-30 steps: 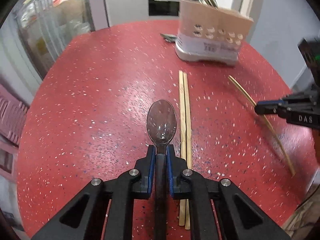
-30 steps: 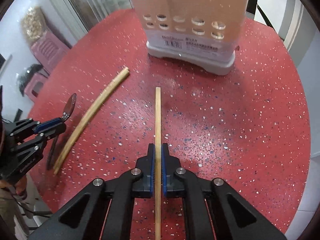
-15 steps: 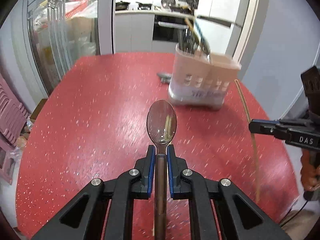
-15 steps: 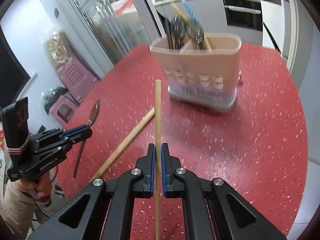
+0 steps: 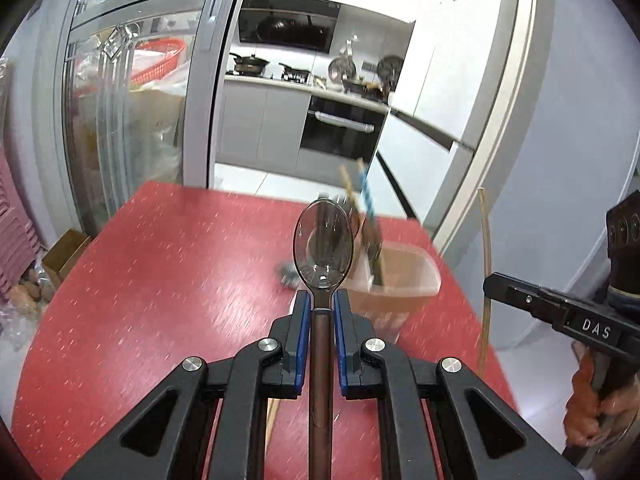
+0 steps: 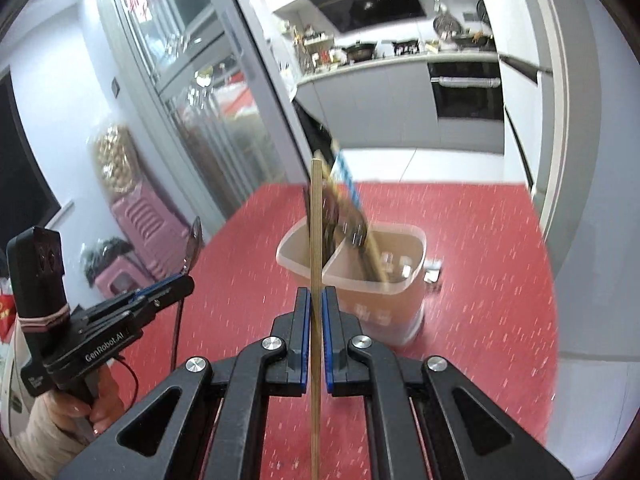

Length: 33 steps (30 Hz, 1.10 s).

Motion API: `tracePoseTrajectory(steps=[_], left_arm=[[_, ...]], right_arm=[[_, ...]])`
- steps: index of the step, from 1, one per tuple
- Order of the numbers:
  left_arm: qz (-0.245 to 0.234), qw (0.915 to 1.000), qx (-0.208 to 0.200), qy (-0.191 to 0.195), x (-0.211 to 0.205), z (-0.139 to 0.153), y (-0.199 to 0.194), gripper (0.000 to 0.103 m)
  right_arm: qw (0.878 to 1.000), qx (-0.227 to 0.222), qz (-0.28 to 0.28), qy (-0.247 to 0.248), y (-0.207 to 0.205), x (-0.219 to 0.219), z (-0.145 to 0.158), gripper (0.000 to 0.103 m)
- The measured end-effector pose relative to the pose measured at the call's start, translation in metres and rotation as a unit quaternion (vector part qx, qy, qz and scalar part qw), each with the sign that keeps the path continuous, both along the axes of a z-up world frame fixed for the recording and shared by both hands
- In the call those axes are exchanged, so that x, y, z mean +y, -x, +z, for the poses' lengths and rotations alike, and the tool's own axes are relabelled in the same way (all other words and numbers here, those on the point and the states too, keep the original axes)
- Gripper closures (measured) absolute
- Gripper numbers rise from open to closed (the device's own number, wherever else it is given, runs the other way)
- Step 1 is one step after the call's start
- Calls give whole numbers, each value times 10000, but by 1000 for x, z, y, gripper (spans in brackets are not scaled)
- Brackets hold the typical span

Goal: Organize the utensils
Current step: 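Carry the spoon and wooden chopstick over the beige caddy and lower them in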

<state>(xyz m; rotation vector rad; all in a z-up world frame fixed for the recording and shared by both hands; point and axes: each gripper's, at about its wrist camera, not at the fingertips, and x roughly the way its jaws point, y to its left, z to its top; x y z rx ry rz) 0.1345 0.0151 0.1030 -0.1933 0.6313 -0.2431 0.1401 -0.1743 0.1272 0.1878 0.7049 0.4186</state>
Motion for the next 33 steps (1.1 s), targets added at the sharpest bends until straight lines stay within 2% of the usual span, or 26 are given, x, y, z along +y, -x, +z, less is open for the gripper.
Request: tracePoseTrajectory(steps=[8, 15, 26, 33], left_arm=[[233, 9988, -379, 222, -14, 28, -47, 66], [470, 9961, -749, 72, -25, 39, -82, 66], [711, 9918, -1062, 94, -39, 17, -122, 66], [811, 9902, -1133, -52, -45, -7, -126, 66]], right_arm=[[9985, -490, -223, -79, -39, -9, 38, 97], [9955, -798, -475, -171, -75, -12, 54, 97], [9913, -1180, -589, -19, -112, -7, 44, 97], [9890, -1346, -548, 282, -119, 4, 18, 97]])
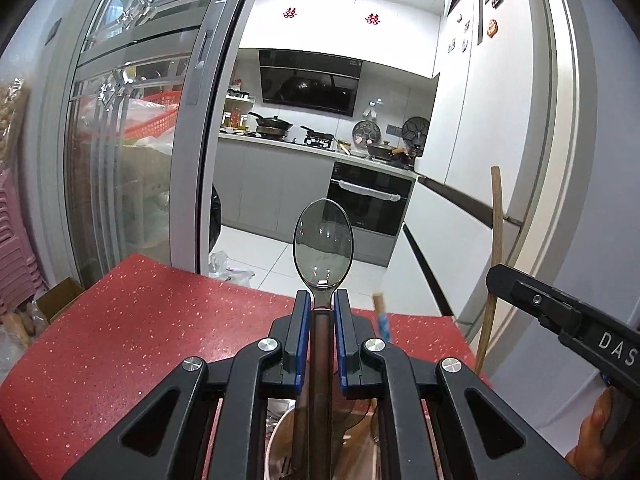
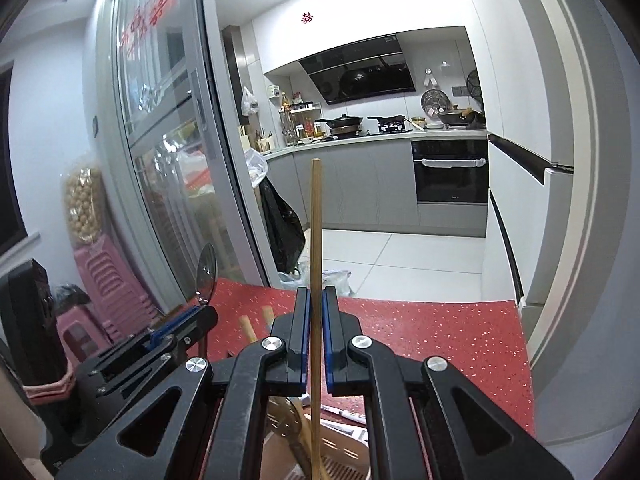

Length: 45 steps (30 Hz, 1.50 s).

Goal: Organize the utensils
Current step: 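Carry the spoon and wooden chopstick over the beige caddy and lower them in, then open both tools to release the spoon and chopstick into the caddy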

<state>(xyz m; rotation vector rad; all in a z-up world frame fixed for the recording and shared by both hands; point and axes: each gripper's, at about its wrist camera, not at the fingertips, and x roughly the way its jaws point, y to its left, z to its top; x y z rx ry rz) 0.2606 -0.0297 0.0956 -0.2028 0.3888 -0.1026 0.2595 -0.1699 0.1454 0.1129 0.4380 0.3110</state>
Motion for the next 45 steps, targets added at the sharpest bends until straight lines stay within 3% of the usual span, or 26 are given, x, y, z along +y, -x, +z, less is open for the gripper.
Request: tracePoseTrajectory(steps=[6, 12, 23, 34, 38, 45], left_arm=[[-28, 9997, 217, -64, -2, -20, 1, 66], [-102, 9985, 341, -408, -9, -29, 6, 66], [-230, 9944, 686, -776, -11, -33, 9, 66], [-439, 9922, 1007, -593, -7, -37, 10, 66], [-393, 9927, 1053, -427, -1, -39, 11, 66], [-389, 9927, 996, -555, -3, -35, 20, 66]], right_arm=[[9997, 186, 36, 167, 2, 2, -28, 97], [9986, 407, 67, 319, 8, 0, -50, 97], [9964, 811, 76, 216, 3, -7, -59, 97], [9901, 1374, 184, -216, -7, -15, -68, 95], [9903, 1355, 173, -247, -3, -18, -66, 95], [9906, 1330, 198, -255, 4, -20, -61, 95]])
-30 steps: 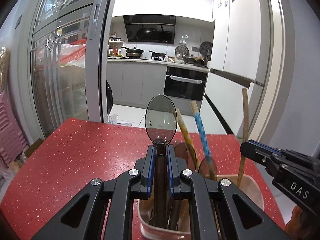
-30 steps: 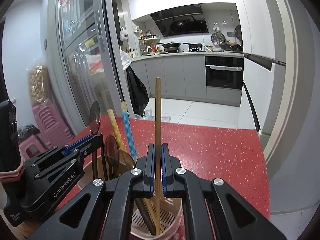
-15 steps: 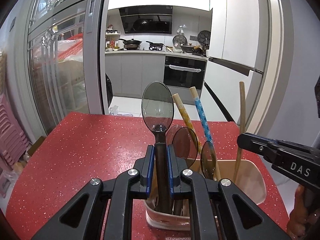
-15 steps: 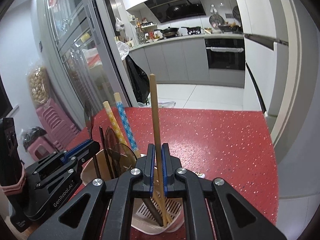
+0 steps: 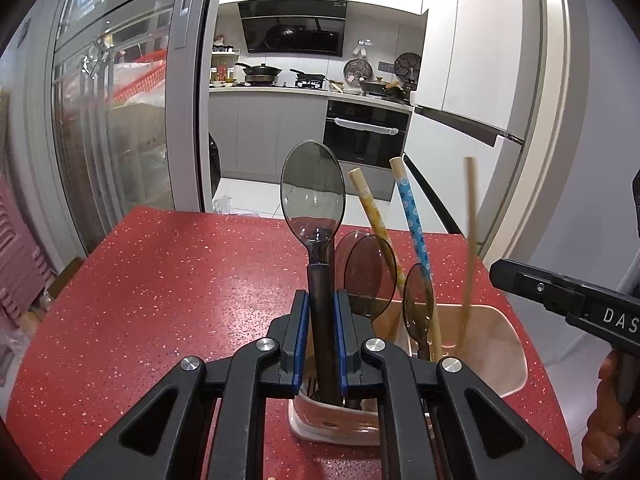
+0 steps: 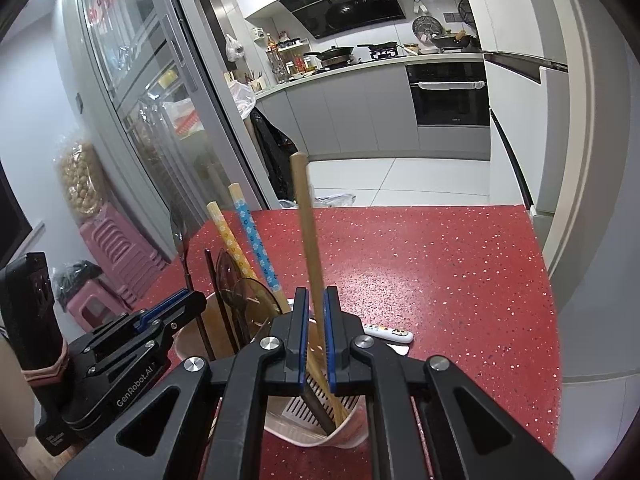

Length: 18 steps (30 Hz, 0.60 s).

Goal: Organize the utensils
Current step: 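Open both tools to release the spoon and chopstick into the caddy, then move both tools back over the remaining wooden chopsticks on the table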

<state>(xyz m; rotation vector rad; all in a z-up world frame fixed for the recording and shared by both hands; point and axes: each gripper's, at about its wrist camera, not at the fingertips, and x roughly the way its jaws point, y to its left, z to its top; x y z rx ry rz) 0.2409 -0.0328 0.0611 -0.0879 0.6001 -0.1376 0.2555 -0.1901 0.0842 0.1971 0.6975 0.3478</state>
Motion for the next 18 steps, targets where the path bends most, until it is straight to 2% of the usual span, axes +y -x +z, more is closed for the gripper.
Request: tracePoseTrajectory(steps=[7, 9, 11, 12, 14, 16, 18], left_arm=[[62, 9999, 110, 66, 4, 2, -1, 66], [134, 9997, 170, 87, 6, 2, -2, 66], [179, 9995, 219, 160, 8, 3, -2, 66], [191, 9994, 227, 169, 9, 3, -2, 66], [209, 9994, 243, 132, 9, 3, -2, 56], [239, 9994, 242, 98, 9, 3, -1, 15], [230, 9996, 146, 64, 8, 5, 2, 13]], right_arm=[[10000, 10, 32, -33, 8, -2, 4, 92], [10000, 12, 24, -70, 9, -5, 5, 84], [9999, -17, -5, -111, 14, -7, 6, 70], [9999, -46, -26, -128, 16, -9, 7, 68], [9999, -73, -37, -152, 20, -11, 8, 67], [9998, -74, -32, -175, 23, -12, 10, 67], [9998, -77, -23, -185, 26, -12, 10, 67]])
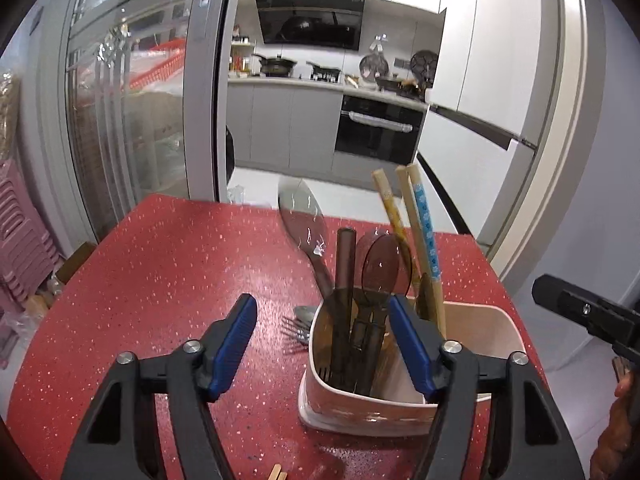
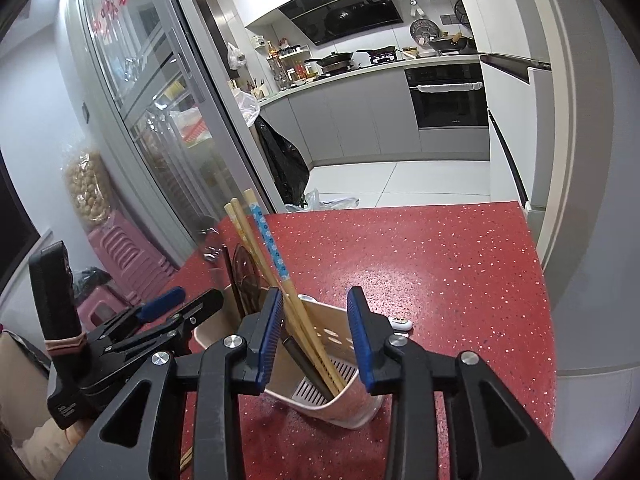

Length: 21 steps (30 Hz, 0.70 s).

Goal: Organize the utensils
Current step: 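Move both tools back over the remaining wooden chopsticks on the table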

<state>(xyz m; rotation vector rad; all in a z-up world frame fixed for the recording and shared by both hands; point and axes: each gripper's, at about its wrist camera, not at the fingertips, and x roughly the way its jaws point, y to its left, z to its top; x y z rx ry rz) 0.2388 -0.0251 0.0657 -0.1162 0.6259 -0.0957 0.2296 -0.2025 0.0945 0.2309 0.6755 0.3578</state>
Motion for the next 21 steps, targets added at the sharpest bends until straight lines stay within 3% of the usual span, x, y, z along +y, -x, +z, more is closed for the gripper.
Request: tracePoseTrajectory(steps=[8, 9, 10, 13, 15, 17, 21], left_arm=[[13, 10000, 36, -2, 2, 4, 8, 13], [17, 10000, 35, 5, 3, 5, 11, 6], [36, 10000, 27, 6, 5, 5, 13, 0], [126, 9998, -123, -63, 12, 8, 27, 0], [143, 9998, -66, -95, 17, 6, 35, 0], [140, 9998, 43, -110, 23, 2, 46, 0], [169, 9990, 339, -240, 37, -12, 66, 0]], right_arm=[[10000, 17, 33, -32, 14, 0, 1, 63], [10000, 22, 38, -43, 16, 0, 2, 62], [10000, 27, 44, -55, 18, 0, 2, 59], [9999, 51, 94, -85, 25, 1, 3, 49], [9998, 91, 140, -98, 31, 3, 1, 38], [9994, 206, 223, -137, 37, 6, -3, 19], [9980, 528, 347, -74, 53, 16, -18, 20]])
